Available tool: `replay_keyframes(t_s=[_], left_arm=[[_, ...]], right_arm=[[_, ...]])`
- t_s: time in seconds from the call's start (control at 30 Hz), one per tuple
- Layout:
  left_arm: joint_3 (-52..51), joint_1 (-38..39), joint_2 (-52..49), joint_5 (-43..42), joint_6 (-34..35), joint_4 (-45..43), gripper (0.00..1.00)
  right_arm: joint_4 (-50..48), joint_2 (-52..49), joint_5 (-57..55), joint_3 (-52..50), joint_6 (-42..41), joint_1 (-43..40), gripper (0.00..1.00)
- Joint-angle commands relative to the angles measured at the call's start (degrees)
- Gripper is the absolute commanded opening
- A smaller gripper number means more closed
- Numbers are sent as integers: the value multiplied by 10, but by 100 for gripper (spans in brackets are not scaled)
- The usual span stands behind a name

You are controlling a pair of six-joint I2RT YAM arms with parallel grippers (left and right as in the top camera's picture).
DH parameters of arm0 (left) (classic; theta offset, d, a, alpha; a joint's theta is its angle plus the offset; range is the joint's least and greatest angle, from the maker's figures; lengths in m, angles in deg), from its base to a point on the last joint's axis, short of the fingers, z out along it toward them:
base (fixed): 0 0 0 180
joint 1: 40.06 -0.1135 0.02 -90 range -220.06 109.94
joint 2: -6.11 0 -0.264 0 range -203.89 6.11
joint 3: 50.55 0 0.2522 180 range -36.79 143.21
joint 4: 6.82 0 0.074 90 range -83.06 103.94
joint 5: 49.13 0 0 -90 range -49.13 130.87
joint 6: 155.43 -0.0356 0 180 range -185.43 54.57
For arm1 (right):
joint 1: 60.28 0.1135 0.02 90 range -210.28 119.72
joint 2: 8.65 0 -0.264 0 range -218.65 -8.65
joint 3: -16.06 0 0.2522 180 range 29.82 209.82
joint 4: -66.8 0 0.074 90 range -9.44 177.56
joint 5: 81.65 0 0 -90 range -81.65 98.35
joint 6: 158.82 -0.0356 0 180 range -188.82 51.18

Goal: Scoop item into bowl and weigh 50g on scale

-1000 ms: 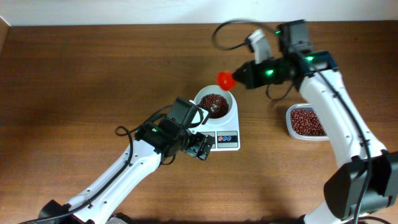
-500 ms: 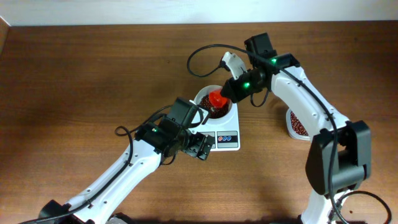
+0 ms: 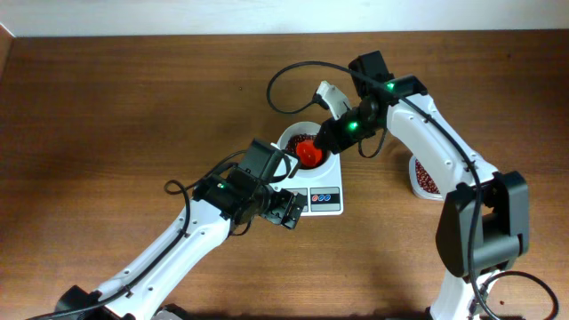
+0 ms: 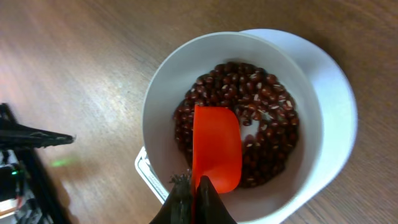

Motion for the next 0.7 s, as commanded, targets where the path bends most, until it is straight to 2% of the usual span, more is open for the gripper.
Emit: replay_keyframes(t_s=[0.0, 0.07, 0.2, 0.3, 0.43, 0.57, 0.67], left_arm=[[-3, 0, -1, 2, -9, 0, 99], [-3, 0, -1, 2, -9, 0, 99], [-3, 0, -1, 2, -9, 0, 99], [-3, 0, -1, 2, -9, 0, 99], [-3, 0, -1, 2, -9, 0, 99], [-3, 0, -1, 2, -9, 0, 99], [-3, 0, -1, 2, -9, 0, 99]], right_arm=[[4, -14, 55, 0, -10, 6, 4], [4, -14, 85, 0, -61, 0, 4], [2, -14, 185, 0, -73, -25, 4], [-1, -14, 197, 0, -127, -58, 4], [-2, -14, 202, 0, -148, -99, 4], [-2, -14, 316, 0, -148, -127, 4], [-2, -14, 362, 0, -148, -136, 4]])
